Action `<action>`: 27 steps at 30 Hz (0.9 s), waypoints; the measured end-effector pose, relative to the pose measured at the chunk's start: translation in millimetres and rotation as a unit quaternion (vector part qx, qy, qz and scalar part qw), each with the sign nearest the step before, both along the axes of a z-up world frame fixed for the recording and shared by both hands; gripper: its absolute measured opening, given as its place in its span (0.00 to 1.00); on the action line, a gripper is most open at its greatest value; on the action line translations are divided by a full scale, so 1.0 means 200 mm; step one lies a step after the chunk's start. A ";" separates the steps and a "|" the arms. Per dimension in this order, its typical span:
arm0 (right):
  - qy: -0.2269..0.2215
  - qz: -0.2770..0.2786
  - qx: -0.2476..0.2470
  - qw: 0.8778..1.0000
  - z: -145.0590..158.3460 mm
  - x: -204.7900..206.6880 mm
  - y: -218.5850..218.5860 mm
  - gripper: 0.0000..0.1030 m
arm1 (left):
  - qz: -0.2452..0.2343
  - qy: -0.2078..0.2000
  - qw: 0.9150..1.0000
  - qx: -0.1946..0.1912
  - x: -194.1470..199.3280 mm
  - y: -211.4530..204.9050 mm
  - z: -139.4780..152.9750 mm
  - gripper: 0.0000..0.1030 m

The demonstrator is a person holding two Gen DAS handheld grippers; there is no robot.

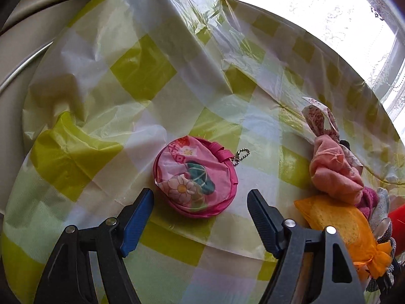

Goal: Organize soft objects
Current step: 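Close the left gripper on the pink coin purse while the right reaches the checkered bag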

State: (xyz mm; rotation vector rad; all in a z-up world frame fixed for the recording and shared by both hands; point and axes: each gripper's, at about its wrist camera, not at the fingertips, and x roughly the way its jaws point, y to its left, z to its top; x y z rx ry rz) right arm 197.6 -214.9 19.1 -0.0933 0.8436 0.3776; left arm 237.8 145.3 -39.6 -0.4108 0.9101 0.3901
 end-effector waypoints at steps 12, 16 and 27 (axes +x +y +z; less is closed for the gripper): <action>0.011 -0.008 0.014 1.000 -0.05 0.04 -0.06 0.39 | -0.030 0.019 0.994 0.102 0.13 -0.05 -0.03 0.68; -0.010 -0.008 0.023 1.000 -0.01 0.00 -0.08 0.28 | -0.038 0.010 0.993 0.111 0.08 -0.10 0.01 0.68; -0.031 -0.035 0.053 0.997 0.09 -0.14 -0.27 0.25 | -0.045 -0.045 0.993 0.101 -0.18 -0.28 0.24 0.68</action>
